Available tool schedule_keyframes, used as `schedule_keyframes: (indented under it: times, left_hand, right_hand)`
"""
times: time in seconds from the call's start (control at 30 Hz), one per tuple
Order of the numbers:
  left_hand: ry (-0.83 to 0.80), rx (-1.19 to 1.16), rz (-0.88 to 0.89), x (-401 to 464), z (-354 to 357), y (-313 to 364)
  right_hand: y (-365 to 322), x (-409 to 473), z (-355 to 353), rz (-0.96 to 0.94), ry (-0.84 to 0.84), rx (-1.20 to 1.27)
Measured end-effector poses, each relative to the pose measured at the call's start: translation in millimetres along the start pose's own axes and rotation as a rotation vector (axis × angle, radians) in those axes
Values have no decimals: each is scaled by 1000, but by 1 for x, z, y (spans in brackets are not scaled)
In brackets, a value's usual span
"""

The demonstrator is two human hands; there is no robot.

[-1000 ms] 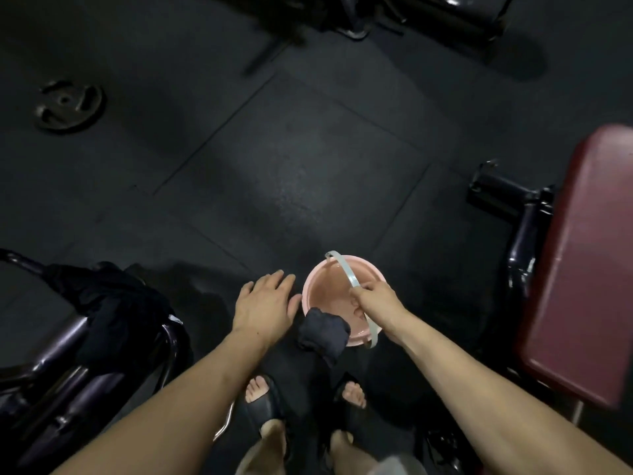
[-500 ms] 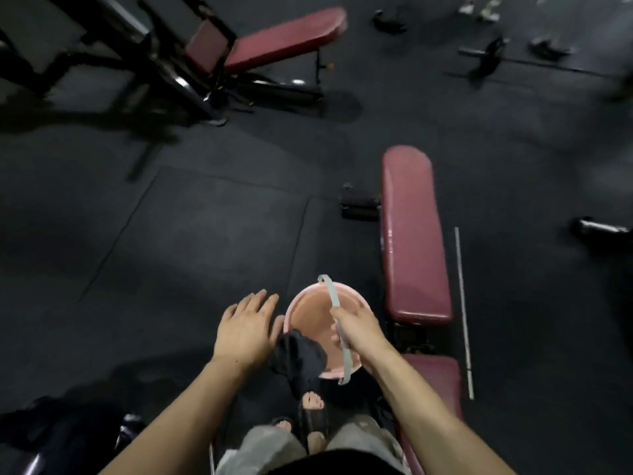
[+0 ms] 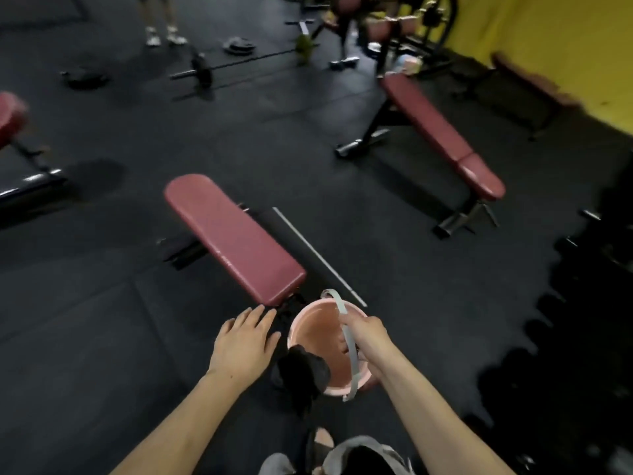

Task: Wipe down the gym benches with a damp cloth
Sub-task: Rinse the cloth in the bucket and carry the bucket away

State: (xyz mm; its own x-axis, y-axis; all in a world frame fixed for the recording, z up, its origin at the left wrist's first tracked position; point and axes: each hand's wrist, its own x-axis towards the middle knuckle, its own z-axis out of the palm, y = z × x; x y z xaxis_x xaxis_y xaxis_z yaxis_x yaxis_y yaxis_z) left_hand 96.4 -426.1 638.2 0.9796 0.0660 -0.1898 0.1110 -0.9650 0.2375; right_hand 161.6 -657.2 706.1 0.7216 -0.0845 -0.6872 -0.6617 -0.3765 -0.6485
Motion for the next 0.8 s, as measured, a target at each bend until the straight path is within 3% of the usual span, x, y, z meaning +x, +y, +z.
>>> schedule_keyframes:
  times: [0.33,0.8]
  left_hand:
    - [-89,68,361,78,25,202]
    - [-114,129,489,177,77,505]
  right_hand:
    - [76,9,-200,135,278,377]
    - [143,111,-478,132,351,583]
